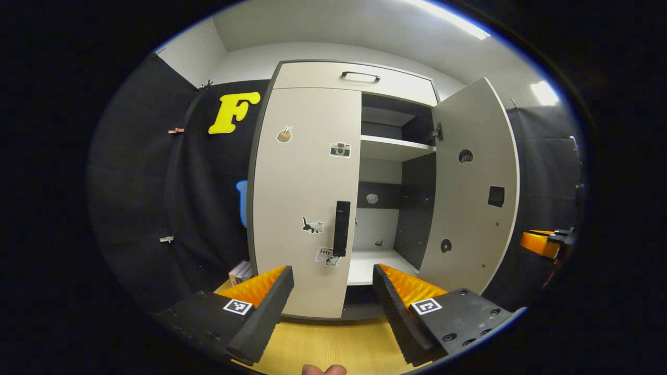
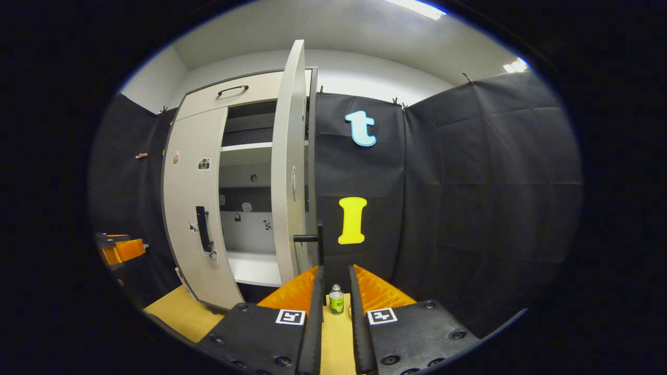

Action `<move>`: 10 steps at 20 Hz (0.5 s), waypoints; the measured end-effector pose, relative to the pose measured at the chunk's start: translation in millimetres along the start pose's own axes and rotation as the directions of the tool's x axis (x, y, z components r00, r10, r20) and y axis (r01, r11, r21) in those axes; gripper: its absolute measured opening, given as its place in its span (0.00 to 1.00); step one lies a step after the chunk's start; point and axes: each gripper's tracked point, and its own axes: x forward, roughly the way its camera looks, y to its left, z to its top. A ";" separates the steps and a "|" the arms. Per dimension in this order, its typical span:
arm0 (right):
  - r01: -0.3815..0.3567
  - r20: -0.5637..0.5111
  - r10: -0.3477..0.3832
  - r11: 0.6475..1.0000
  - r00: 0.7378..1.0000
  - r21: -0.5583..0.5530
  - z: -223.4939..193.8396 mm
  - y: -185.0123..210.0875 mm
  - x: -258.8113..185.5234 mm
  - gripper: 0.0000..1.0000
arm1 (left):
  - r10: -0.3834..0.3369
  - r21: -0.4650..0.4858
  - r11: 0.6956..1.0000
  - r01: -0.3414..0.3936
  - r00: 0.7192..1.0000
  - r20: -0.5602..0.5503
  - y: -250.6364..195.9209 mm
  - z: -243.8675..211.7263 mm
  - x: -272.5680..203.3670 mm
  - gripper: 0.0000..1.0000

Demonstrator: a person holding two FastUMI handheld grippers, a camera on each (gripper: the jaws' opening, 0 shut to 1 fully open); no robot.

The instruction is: Open the right door of the double-door shoe cabinet with the right hand, and open the left door with the left hand.

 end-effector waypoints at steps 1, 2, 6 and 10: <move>0.001 0.004 -0.001 1.000 1.000 0.005 2.6 -2.1 -3.5 0.36 | -0.001 0.015 1.000 0.001 1.000 0.007 -1.4 2.2 12.0 0.95; 0.003 0.005 -0.003 1.000 1.000 0.009 3.6 -4.1 -5.4 0.39 | -0.003 0.034 0.999 0.003 1.000 0.009 -3.3 3.8 24.8 0.95; -0.013 -0.021 0.014 1.000 1.000 0.021 -1.7 -6.3 -7.7 0.89 | 0.006 0.088 0.996 -0.006 1.000 -0.001 -8.9 -1.5 75.8 0.95; 0.005 -0.023 -0.004 1.000 1.000 0.014 -5.6 -14.2 -7.8 0.97 | 0.024 0.102 0.995 -0.024 1.000 -0.002 -12.3 -3.4 121.5 0.95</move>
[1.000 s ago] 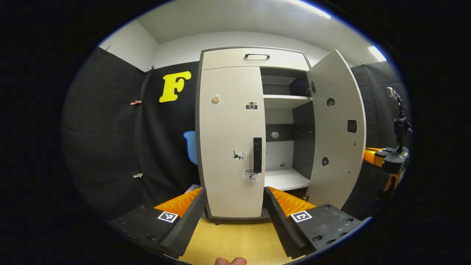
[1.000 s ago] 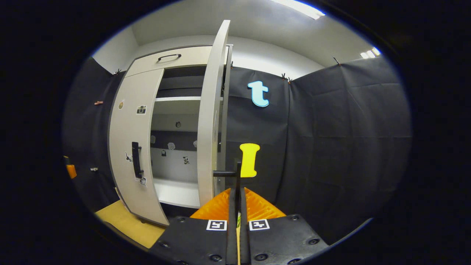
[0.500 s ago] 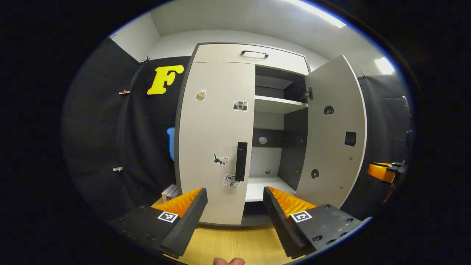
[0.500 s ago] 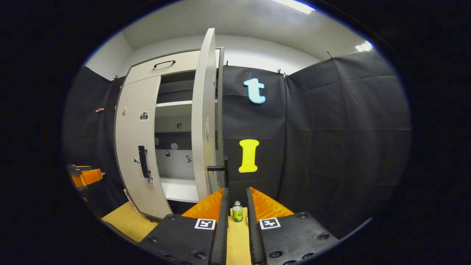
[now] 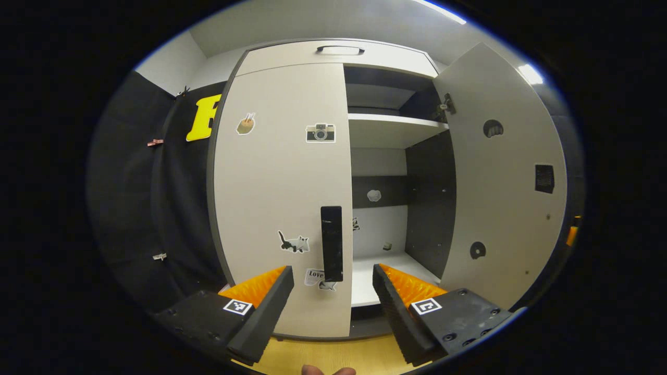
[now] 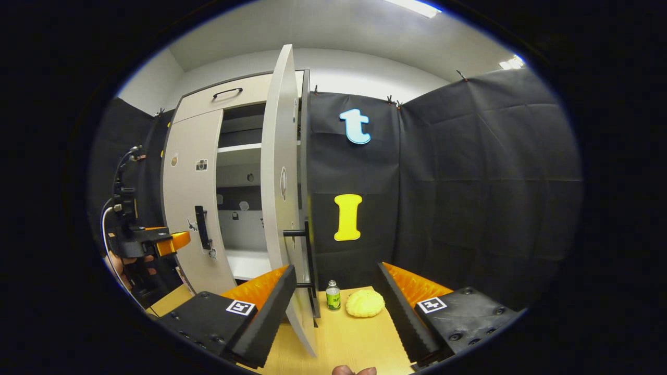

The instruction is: Open the right door of the double-door shoe cabinet with the right hand, and open the left door with the left hand.

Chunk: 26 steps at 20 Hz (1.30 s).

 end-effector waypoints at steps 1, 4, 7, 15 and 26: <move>-0.004 -0.001 0.004 1.000 1.000 0.007 0.1 -0.1 0.0 0.97 | 0.014 0.005 1.000 -0.014 1.000 0.002 2.0 0.3 11.1 0.95; -0.017 0.007 0.017 1.000 1.000 0.017 2.9 -0.7 2.9 0.97 | 0.045 0.008 0.999 -0.045 0.999 -0.010 7.6 -1.4 39.7 0.95; -0.022 0.009 0.022 1.000 1.000 0.015 5.3 -2.3 8.9 0.97 | 0.037 -0.001 0.999 -0.037 0.999 -0.020 4.7 -2.6 63.1 0.94; 0.001 -0.004 -0.001 1.000 1.000 0.007 1.7 -12.9 19.1 0.97 | 0.075 0.051 0.996 -0.074 0.997 -0.012 8.9 -0.8 106.1 0.56; -0.009 0.006 0.009 1.000 1.000 -0.001 8.1 -9.3 11.0 0.97 | 0.062 -0.054 0.996 -0.066 0.996 -0.066 6.7 -7.8 104.6 0.25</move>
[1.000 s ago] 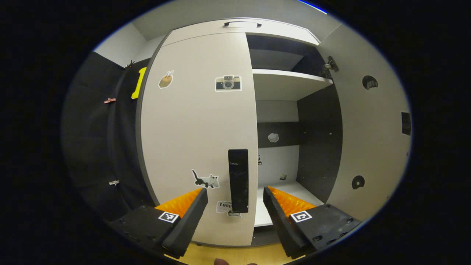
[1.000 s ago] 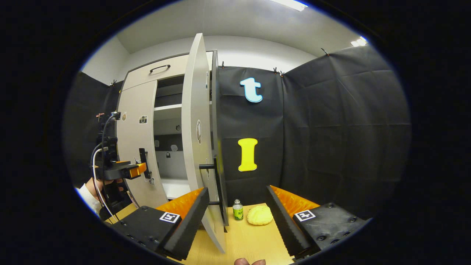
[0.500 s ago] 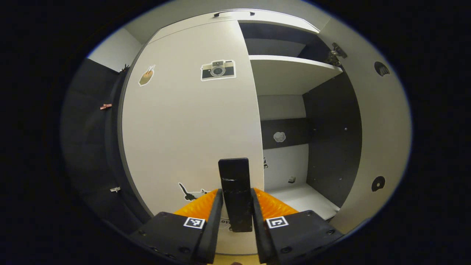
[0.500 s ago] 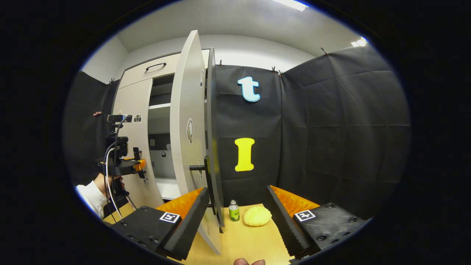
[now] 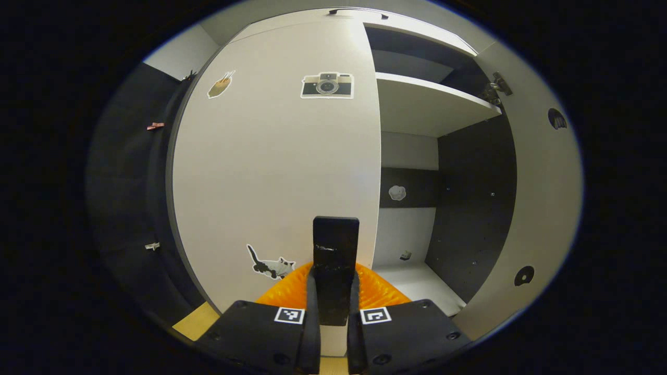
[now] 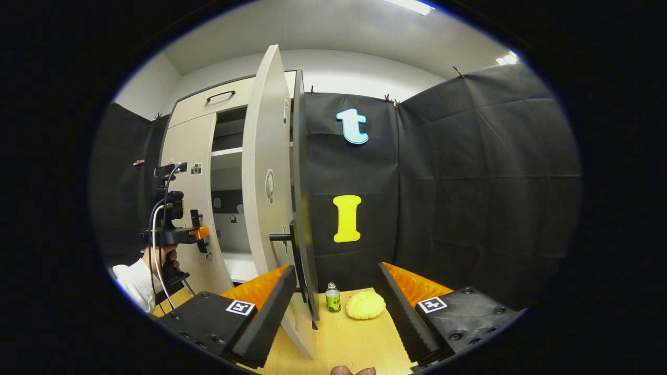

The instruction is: Open the right door of the double-door shoe cabinet with the right hand, and open the left door with the left hand.

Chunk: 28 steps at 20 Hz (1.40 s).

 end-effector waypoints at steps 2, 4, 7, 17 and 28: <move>-0.010 0.008 0.010 1.000 1.000 -0.009 3.1 3.4 -1.0 0.97 | -0.016 0.004 1.000 0.016 1.000 -0.009 1.2 -0.8 -6.7 0.23; -0.014 0.014 0.014 1.000 1.000 -0.011 3.9 8.4 -3.0 0.97 | -0.048 -0.008 0.999 0.048 0.999 -0.013 4.1 -2.4 -18.4 0.23; -0.028 0.021 0.028 1.000 0.999 0.003 6.9 23.2 -10.2 0.97 | -0.081 -0.002 0.997 0.081 0.997 -0.004 13.4 -3.6 -46.5 0.23; -0.075 0.057 0.076 0.997 0.995 -0.014 14.5 79.4 -29.7 0.97 | -0.139 -0.009 0.990 0.139 0.990 -0.016 68.5 -11.5 -125.1 0.21; -0.158 0.057 0.159 0.987 0.986 -0.018 9.7 151.3 -36.3 0.97 | -0.154 -0.046 0.987 0.155 0.988 0.013 138.3 -14.5 -160.3 0.21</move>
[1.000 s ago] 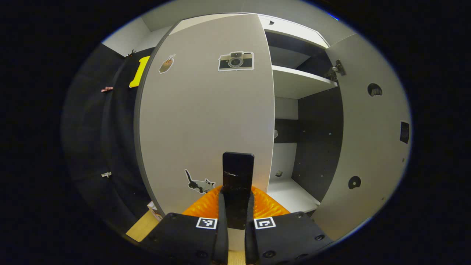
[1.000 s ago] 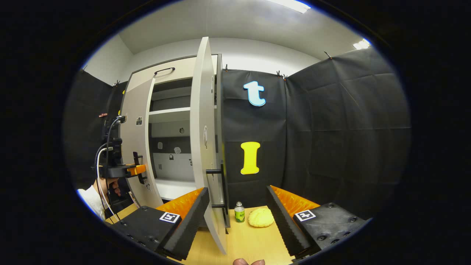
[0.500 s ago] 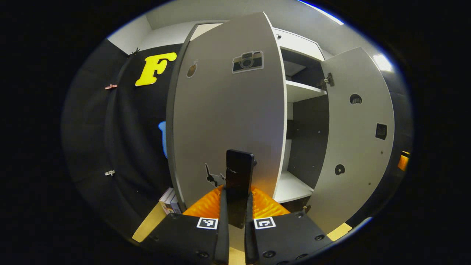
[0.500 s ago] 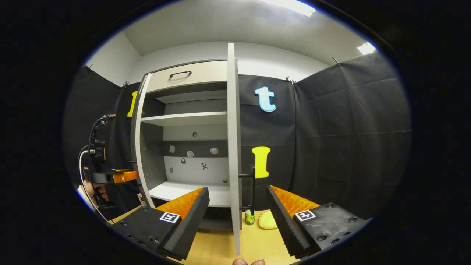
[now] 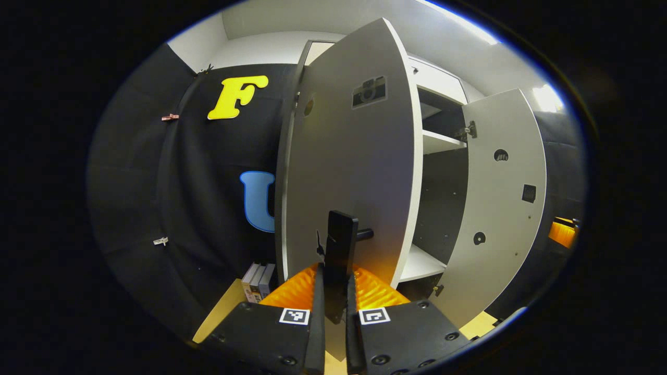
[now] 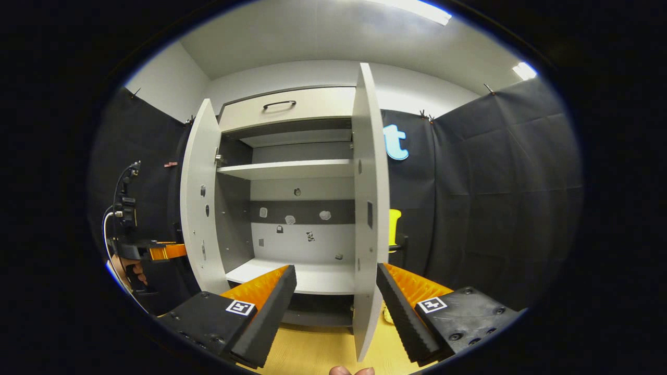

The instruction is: Open the right door of the double-door shoe cabinet with the right hand, and open the left door with the left hand.

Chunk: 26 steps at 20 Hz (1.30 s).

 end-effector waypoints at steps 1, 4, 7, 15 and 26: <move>-0.011 -0.003 0.011 1.000 1.000 -0.001 -1.8 7.5 0.4 0.97 | 0.002 0.001 1.000 -0.002 1.000 0.002 3.0 0.5 -2.4 0.21; -0.039 -0.012 0.039 0.999 0.999 -0.013 -6.5 23.9 -0.8 1.00 | 0.017 -0.009 1.000 -0.016 1.000 0.011 12.7 1.4 -8.6 0.22; -0.053 -0.014 0.052 0.998 0.999 -0.024 -8.6 32.7 -1.4 0.98 | 0.025 -0.041 0.999 -0.024 0.999 0.020 26.9 1.2 -12.1 0.22; -0.085 -0.030 0.085 0.996 0.996 -0.006 -13.3 54.9 0.5 0.98 | 0.202 0.024 0.979 -0.203 0.979 0.036 96.5 5.4 -24.8 0.19; -0.076 -0.024 0.076 0.997 0.997 0.000 -8.1 47.6 -5.2 0.98 | 0.077 -0.077 0.994 -0.075 0.997 0.023 109.4 -1.5 -37.2 0.31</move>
